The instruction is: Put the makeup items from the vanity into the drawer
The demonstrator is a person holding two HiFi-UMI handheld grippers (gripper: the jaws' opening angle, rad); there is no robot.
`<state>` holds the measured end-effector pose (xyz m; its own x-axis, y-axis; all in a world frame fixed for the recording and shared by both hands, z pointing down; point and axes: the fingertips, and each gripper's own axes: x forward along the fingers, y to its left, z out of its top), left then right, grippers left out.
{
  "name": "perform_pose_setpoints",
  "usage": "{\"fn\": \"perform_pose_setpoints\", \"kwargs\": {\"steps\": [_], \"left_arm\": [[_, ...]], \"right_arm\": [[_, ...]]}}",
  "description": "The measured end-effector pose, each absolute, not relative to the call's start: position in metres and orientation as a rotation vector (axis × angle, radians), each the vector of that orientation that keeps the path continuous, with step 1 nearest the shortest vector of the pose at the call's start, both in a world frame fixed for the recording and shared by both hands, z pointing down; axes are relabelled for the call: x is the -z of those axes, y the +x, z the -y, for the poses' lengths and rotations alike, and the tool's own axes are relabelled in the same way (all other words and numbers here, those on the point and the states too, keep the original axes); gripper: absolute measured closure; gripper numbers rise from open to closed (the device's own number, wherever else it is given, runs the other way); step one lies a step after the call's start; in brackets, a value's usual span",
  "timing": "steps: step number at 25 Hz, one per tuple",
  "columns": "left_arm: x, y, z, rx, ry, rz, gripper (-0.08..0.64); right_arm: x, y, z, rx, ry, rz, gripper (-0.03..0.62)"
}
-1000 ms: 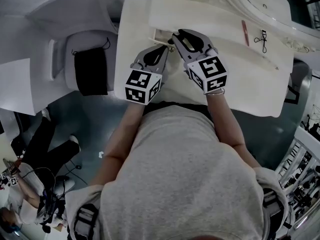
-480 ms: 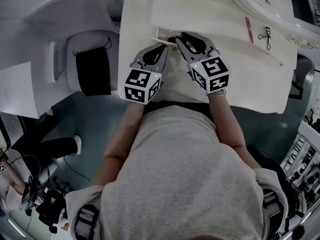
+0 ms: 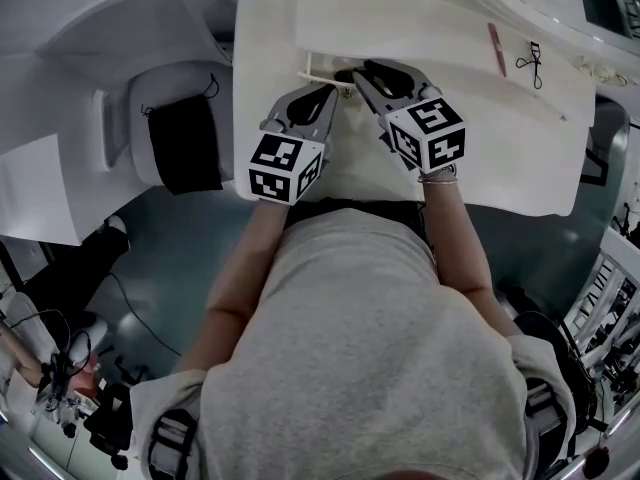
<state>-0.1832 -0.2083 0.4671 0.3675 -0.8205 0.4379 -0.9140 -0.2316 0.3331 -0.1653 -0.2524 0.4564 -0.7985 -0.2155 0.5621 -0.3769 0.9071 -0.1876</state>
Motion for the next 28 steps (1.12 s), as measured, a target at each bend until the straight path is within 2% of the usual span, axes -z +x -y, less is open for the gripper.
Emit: {"fn": "perform_pose_setpoints", "kwargs": {"steps": [19,28], "left_arm": [[-0.47,-0.177,0.215,-0.232,2.116,1.454,0.551],[-0.47,-0.176,0.213,-0.233,2.126,1.447,0.551]], "right_arm": [[-0.463,-0.162,0.242,-0.473,0.269,2.495,0.499],[-0.465,-0.158,0.234,-0.411,0.274,2.46,0.472]]}}
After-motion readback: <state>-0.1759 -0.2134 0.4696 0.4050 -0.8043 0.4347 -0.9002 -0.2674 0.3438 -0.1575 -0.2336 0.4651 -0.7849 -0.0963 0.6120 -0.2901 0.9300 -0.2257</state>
